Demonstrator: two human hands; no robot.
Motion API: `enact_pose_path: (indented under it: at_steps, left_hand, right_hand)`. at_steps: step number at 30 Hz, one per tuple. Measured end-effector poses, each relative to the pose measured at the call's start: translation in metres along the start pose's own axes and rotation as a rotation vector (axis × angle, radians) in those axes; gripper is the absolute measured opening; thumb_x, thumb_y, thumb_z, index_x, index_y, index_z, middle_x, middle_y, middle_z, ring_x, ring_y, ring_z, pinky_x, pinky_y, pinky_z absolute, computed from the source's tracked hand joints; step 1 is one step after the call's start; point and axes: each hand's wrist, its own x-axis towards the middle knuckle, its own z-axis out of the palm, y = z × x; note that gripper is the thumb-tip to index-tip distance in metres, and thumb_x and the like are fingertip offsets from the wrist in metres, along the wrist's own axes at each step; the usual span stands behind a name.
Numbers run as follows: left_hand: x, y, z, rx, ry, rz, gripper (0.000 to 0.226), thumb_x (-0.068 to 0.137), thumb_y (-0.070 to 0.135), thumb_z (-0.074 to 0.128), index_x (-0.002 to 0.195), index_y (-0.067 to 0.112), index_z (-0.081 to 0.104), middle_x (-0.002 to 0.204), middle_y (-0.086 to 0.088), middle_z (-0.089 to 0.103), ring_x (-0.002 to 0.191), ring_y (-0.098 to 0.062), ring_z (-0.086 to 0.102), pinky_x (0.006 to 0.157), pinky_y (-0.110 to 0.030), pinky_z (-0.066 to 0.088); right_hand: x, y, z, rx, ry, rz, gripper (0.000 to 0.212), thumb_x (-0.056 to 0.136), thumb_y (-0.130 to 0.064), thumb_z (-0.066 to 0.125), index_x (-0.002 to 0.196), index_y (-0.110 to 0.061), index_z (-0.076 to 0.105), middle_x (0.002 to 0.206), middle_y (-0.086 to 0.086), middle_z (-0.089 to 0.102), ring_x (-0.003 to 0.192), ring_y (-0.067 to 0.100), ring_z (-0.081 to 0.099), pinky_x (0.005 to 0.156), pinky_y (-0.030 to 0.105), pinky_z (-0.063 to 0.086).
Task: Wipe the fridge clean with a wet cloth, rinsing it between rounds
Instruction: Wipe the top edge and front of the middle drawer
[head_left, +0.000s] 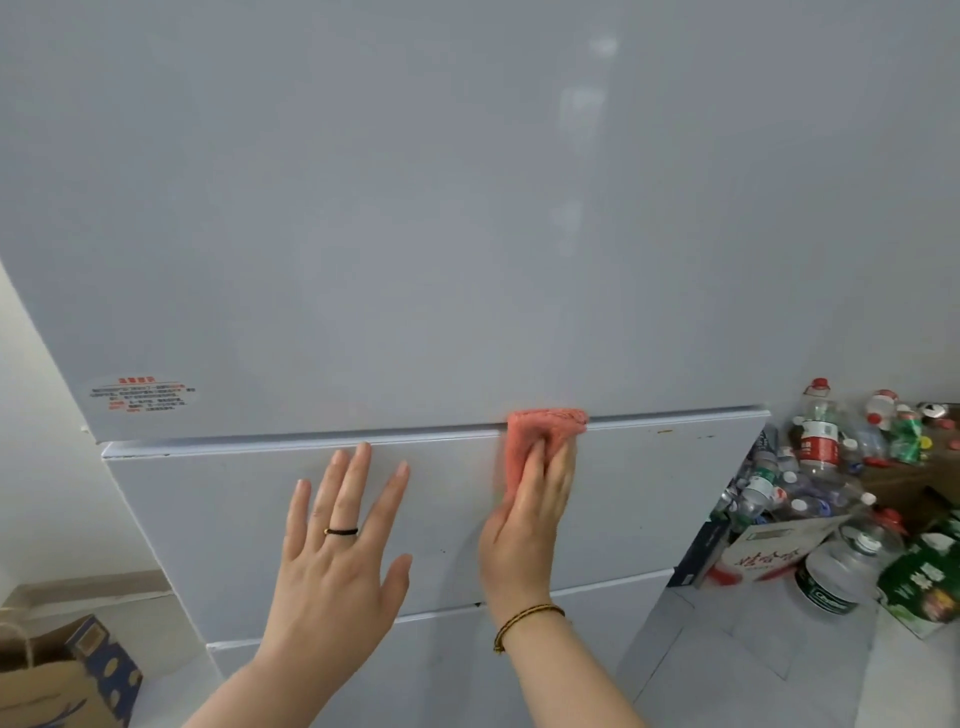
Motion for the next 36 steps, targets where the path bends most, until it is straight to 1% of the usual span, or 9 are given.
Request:
enact_pose_path:
  at_steps: [8, 13, 16, 18, 20, 24, 28, 33, 36]
  left_hand:
    - [0.01, 0.004, 0.02, 0.095, -0.034, 0.122, 0.066, 0.071, 0.034, 0.034, 0.135, 0.015, 0.032, 0.154, -0.002, -0.013, 0.142, -0.02, -0.011, 0.112, -0.041, 0.004]
    - [0.009, 0.003, 0.023, 0.108, -0.031, 0.134, 0.079, 0.071, 0.033, 0.034, 0.145, 0.025, 0.008, 0.154, -0.003, -0.012, 0.142, -0.021, -0.011, 0.113, -0.04, 0.001]
    - [0.007, 0.001, 0.023, 0.118, -0.031, 0.147, 0.083, 0.071, 0.033, 0.033, 0.146, 0.024, 0.0, 0.154, -0.003, -0.012, 0.142, -0.021, -0.011, 0.114, -0.04, -0.001]
    - [0.007, 0.0, 0.023, 0.124, -0.033, 0.153, 0.082, 0.071, 0.033, 0.034, 0.146, 0.025, 0.001, 0.154, -0.002, -0.011, 0.142, -0.02, -0.01, 0.114, -0.039, -0.002]
    - [0.008, 0.001, 0.022, 0.115, -0.046, 0.156, 0.079, 0.07, 0.033, 0.034, 0.145, 0.027, 0.007, 0.154, -0.002, -0.011, 0.142, -0.02, -0.01, 0.115, -0.038, -0.003]
    - [0.008, 0.001, 0.023, 0.125, -0.051, 0.161, 0.081, 0.07, 0.031, 0.034, 0.145, 0.027, 0.005, 0.154, -0.001, -0.01, 0.143, -0.02, -0.009, 0.116, -0.037, -0.004]
    - [0.007, -0.002, 0.024, 0.134, -0.029, 0.176, 0.08, 0.072, 0.031, 0.034, 0.146, 0.026, 0.004, 0.155, -0.002, -0.009, 0.143, -0.02, -0.008, 0.116, -0.036, -0.004]
    - [0.009, -0.003, 0.023, 0.147, -0.056, 0.157, 0.054, 0.094, 0.041, 0.0, 0.146, 0.026, 0.003, 0.154, -0.003, -0.01, 0.143, -0.02, -0.009, 0.116, -0.036, -0.005]
    - [0.009, -0.001, 0.024, 0.149, -0.042, 0.165, 0.056, 0.092, 0.035, 0.015, 0.146, 0.027, 0.002, 0.154, -0.002, -0.01, 0.143, -0.019, -0.01, 0.116, -0.036, -0.006]
  right_hand:
    - [0.078, 0.076, -0.073, 0.133, 0.165, 0.653, 0.068, 0.089, 0.013, 0.028, 0.147, -0.014, 0.006, 0.155, -0.003, -0.006, 0.143, 0.019, 0.004, 0.112, 0.023, 0.008]
    - [0.064, 0.099, -0.073, 0.269, 0.24, 0.951, 0.067, 0.09, 0.01, 0.031, 0.148, -0.015, 0.008, 0.154, 0.008, 0.014, 0.134, 0.03, 0.032, 0.109, 0.037, 0.034]
    - [0.085, 0.105, -0.085, 0.782, -0.25, 1.197, 0.05, 0.091, 0.011, 0.029, 0.137, -0.007, 0.031, 0.124, 0.012, 0.049, 0.085, 0.027, 0.059, 0.065, 0.025, 0.053]
    - [0.097, 0.099, -0.082, 0.772, -0.238, 1.184, 0.039, 0.091, 0.012, 0.025, 0.12, -0.004, 0.046, 0.118, 0.017, 0.052, 0.089, 0.03, 0.057, 0.06, 0.023, 0.052]
    - [0.092, 0.083, -0.078, 0.368, 0.248, 1.036, 0.05, 0.089, 0.012, 0.027, 0.137, 0.0, 0.032, 0.144, 0.016, 0.031, 0.122, 0.03, 0.042, 0.096, 0.028, 0.045]
    - [0.057, 0.084, -0.058, 0.141, 0.222, 0.704, 0.067, 0.088, 0.013, 0.03, 0.147, -0.01, 0.006, 0.155, -0.001, -0.002, 0.141, 0.015, 0.01, 0.113, 0.026, 0.016]
    - [0.009, 0.132, -0.042, 0.225, 0.172, 1.014, 0.043, 0.084, -0.012, 0.032, 0.113, -0.041, 0.042, 0.124, -0.001, 0.03, 0.09, -0.003, 0.05, 0.074, 0.023, 0.046]
    - [0.026, 0.121, -0.043, 0.39, 0.105, 1.414, 0.019, 0.067, -0.026, 0.033, 0.08, -0.012, 0.036, 0.071, 0.009, 0.038, 0.049, 0.018, 0.038, 0.044, 0.014, 0.037]
    - [0.035, 0.097, -0.033, 0.372, 0.307, 1.049, 0.047, 0.075, -0.023, 0.028, 0.117, -0.038, 0.042, 0.131, 0.008, 0.041, 0.103, 0.016, 0.05, 0.092, 0.03, 0.043]
